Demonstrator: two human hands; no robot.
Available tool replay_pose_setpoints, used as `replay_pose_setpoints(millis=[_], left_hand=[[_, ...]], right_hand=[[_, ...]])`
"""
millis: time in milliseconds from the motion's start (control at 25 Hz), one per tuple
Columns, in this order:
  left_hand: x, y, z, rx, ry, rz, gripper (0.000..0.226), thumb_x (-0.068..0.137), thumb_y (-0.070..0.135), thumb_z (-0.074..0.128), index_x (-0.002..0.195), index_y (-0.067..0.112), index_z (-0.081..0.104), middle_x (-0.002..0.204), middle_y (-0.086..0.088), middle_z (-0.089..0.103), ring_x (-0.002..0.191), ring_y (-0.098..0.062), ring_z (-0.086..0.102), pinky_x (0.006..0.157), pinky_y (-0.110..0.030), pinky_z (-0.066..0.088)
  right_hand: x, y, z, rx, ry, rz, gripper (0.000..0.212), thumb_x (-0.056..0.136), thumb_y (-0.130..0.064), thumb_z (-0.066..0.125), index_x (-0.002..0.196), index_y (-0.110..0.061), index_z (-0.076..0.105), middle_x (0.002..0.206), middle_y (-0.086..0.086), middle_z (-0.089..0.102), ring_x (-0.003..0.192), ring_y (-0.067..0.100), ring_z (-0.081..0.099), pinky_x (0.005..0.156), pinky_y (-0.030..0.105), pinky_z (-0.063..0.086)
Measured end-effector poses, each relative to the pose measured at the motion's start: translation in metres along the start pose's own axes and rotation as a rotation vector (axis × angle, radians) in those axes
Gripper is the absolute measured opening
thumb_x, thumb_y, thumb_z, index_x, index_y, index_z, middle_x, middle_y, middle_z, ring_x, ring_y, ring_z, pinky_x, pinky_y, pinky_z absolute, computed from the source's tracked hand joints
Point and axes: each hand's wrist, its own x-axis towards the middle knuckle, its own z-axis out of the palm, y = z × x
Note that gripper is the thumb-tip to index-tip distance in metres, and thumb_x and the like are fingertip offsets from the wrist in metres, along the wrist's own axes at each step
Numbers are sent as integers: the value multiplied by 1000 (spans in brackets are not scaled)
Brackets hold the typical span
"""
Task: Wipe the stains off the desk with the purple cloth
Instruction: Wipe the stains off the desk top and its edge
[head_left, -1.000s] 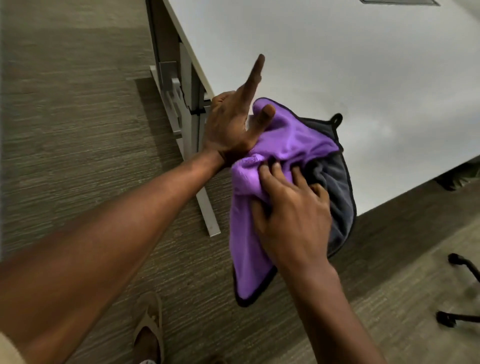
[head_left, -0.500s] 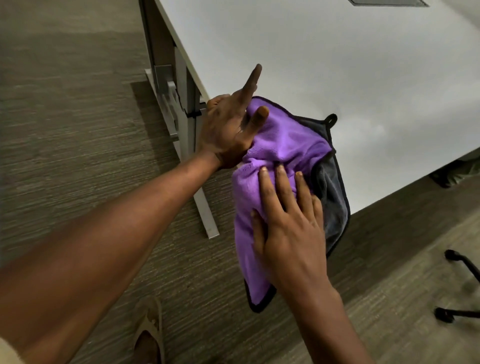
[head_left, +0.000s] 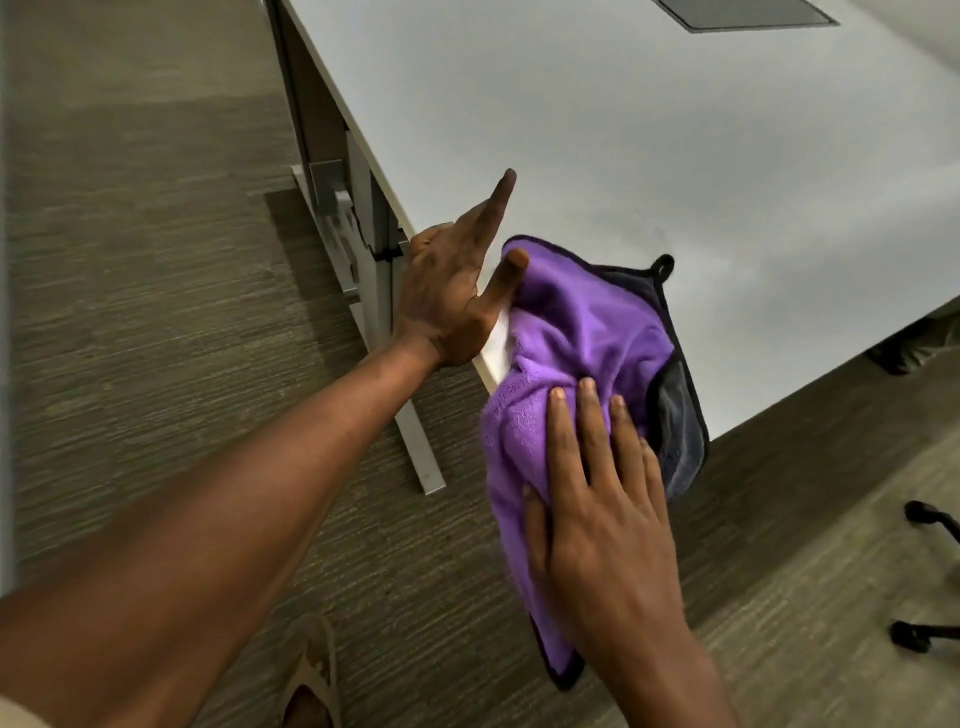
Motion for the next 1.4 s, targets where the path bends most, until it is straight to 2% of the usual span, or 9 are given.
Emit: replay_pose_setpoints(millis=[120, 280, 520, 640, 760, 960, 1080, 1240, 1400], left_hand=[[-1, 1, -1, 24, -27, -11, 85, 99, 70, 5, 162, 16, 24, 144, -2, 59, 117, -18, 60, 107, -36, 36], [0, 4, -2, 54, -48, -27, 84, 98, 69, 4, 162, 17, 26, 138, 3, 62, 115, -16, 59, 103, -32, 32], [-1, 2, -4, 61, -70, -32, 75, 101, 62, 15, 162, 20, 24, 143, 2, 60, 121, -18, 59, 110, -38, 33], [-1, 1, -4, 73, -76, -30, 72, 101, 59, 19, 163, 23, 22, 144, 3, 58, 120, -18, 59, 111, -44, 36], [0, 1, -3, 69, -70, -21, 73, 101, 61, 18, 163, 22, 23, 142, 3, 59, 118, -15, 58, 108, -44, 37], [1, 1, 1, 74, -33, -5, 71, 102, 56, 23, 161, 17, 29, 133, 1, 65, 114, -18, 61, 103, -40, 38], [3, -1, 1, 79, -39, -5, 70, 102, 55, 21, 161, 17, 29, 129, 2, 66, 114, -19, 61, 103, -40, 38], [0, -4, 0, 66, -41, -20, 71, 103, 58, 19, 162, 20, 26, 142, 3, 60, 124, -16, 57, 107, -37, 34], [-1, -2, -1, 22, -73, -26, 69, 103, 57, 21, 163, 23, 22, 160, 1, 43, 136, -15, 52, 113, -48, 35]], right_hand=[[25, -12, -3, -2, -65, 66, 74, 104, -45, 33, 165, -20, -1, 174, 11, 0, 160, 37, -2, 127, 54, 10], [76, -40, -11, 13, -113, 132, 77, 105, -43, 36, 163, -14, -6, 172, 18, -6, 158, 42, -6, 125, 61, 6], [24, -12, -8, 19, -51, -36, 68, 108, -49, 23, 164, -25, -8, 174, 6, -10, 160, 31, -10, 130, 52, 10], [-19, 13, -6, -5, 22, 6, 72, 104, -57, 24, 166, -23, 8, 174, 5, 6, 161, 30, 6, 127, 46, 15], [-10, 2, -6, -59, 9, 107, 76, 100, -54, 31, 164, -13, 20, 171, 16, 18, 158, 39, 18, 127, 50, 14], [63, -34, -11, -92, -136, 140, 70, 105, -45, 32, 160, -8, 13, 169, 26, 8, 157, 47, 5, 126, 59, 9], [82, -41, -13, -61, -116, 108, 70, 107, -46, 30, 161, -8, 9, 169, 26, 4, 157, 47, 1, 126, 60, 7], [42, -22, -7, -51, -41, -15, 69, 105, -44, 25, 164, -15, 5, 172, 19, 2, 159, 41, 2, 128, 55, 14], [-16, 6, 2, -14, 54, -26, 71, 98, -44, 38, 164, -22, 24, 172, 7, 18, 159, 35, 17, 124, 51, 24]])
